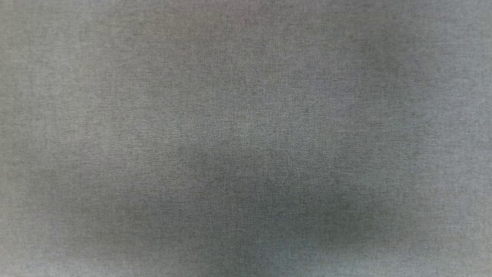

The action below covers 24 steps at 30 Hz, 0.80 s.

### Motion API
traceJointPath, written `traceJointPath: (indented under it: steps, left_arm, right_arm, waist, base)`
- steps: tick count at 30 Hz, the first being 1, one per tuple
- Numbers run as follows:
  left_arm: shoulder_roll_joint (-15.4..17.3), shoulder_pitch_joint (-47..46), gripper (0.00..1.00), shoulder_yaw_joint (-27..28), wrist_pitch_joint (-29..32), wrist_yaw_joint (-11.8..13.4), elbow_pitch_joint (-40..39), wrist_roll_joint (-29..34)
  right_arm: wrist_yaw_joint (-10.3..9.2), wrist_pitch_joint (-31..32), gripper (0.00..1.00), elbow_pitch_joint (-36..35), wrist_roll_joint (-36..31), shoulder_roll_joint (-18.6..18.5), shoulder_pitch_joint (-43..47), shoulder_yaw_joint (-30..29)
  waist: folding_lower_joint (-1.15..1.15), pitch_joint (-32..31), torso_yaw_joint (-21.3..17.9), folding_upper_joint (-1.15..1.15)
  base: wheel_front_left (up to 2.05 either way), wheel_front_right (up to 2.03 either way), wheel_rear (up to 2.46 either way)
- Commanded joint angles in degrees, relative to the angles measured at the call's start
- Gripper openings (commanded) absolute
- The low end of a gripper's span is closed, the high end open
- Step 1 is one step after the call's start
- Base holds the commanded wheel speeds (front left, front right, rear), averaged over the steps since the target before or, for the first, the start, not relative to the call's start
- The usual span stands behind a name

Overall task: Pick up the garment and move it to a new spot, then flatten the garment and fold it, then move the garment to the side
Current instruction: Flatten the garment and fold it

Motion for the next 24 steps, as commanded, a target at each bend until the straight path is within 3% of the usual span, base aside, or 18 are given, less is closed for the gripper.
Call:
traceJointPath:
  steps: [1, 5, 6, 11, 18, 24]
  left_arm:
    - [0.8, 3.5, 0.0, -0.4, 1.9, 0.1, -2.6, -0.4]
    - [3.3, 12.6, 0.0, -0.5, 4.5, 0.1, -9.7, -1.8]
    - [4.8, 18.4, 0.0, -0.5, 4.7, 0.1, -13.6, -2.3]
    - [6.7, 30.9, 0.0, -0.6, 5.9, 0.1, -21.3, -4.0]
    - [9.2, 50.2, 0.0, 0.3, 5.9, 0.1, -31.9, -3.6]
    - [10.4, 63.3, 0.0, 0.8, 4.5, 0.1, -37.7, -1.3]
  right_arm:
    - [-0.02, 0.1, 0.0, 1.5, 0.4, -1.2, 1.8, 0.8]
    - [-0.01, 1.9, 0.0, 2.3, 3.7, -3.2, 7.8, 4.5]
    - [-0.01, 2.8, 0.0, 0.6, 6.2, -4.7, 12.9, 6.8]
    - [-0.02, 6.8, 0.0, -5.9, 12.8, -7.8, 26.3, 9.3]
    - [-0.02, 18.6, 0.0, -27.3, 22.6, -13.0, 55.9, 9.7]
    - [-0.01, 30.5, 0.0, -45.7, 28.2, -13.1, 79.1, 3.3]
  waist:
    - [0.0, -1.0, 0.1, 0.0]
    - [0.0, -2.3, 0.5, 0.0]
    - [0.0, -3.4, 0.7, 0.0]
    - [0.0, -6.1, 1.1, 0.0]
    - [0.0, -10.8, 1.5, 0.0]
    - [0.0, -14.1, 2.2, 0.0]
  base:
    - [0.0, 0.0, 0.0]
    - [0.0, 0.0, 0.0]
    - [0.0, 0.0, 0.0]
    - [0.0, 0.0, 0.0]
    - [0.0, 0.0, 0.0]
    - [0.0, 0.0, 0.0]
